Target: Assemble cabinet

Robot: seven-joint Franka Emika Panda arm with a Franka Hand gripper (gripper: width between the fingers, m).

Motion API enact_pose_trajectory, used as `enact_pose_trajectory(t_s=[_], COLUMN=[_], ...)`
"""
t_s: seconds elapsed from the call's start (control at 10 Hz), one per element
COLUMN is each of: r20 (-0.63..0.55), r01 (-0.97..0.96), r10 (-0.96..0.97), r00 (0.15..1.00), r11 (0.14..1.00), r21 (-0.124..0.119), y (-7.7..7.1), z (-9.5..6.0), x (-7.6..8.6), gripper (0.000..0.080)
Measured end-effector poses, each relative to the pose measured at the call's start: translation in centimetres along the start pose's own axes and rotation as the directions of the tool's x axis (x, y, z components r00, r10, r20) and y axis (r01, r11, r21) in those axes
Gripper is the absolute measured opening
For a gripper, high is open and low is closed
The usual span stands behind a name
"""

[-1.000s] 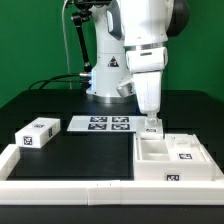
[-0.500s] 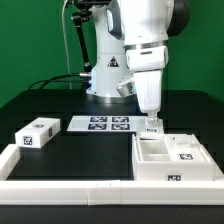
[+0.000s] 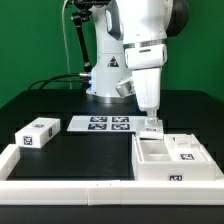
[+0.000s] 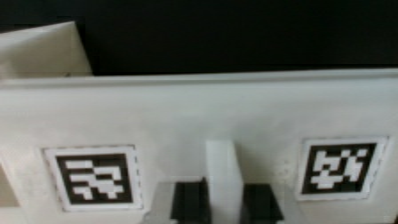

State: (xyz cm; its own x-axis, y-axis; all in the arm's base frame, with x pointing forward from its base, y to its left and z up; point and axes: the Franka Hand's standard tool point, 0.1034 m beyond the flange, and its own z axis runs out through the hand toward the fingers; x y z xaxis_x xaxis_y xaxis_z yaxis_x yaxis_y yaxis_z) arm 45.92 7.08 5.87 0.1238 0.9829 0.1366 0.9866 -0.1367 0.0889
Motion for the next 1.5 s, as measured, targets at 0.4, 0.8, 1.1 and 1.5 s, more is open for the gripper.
enact_pose_trajectory(t_s=[0.4,0.8,1.1,1.5], r20=[0.0,0.002,0.002,0.003], r01=[-0.002,0.049,0.048,0.055], r10=[0.002,-0.049,-0.048,-0.055], r00=[1.0,0.999,0.999,0.998], r11=[1.0,0.999,0.999,0.998], r21=[0.003,0.016,0.017,0.038], y=[-0.1,0.1,0.1,1.8], z=[0.1,0.3,0.3,0.4], x=[0.0,-0.1,-0.1,-0.2], gripper=[0.0068,0.0068,0.0068,0.0068])
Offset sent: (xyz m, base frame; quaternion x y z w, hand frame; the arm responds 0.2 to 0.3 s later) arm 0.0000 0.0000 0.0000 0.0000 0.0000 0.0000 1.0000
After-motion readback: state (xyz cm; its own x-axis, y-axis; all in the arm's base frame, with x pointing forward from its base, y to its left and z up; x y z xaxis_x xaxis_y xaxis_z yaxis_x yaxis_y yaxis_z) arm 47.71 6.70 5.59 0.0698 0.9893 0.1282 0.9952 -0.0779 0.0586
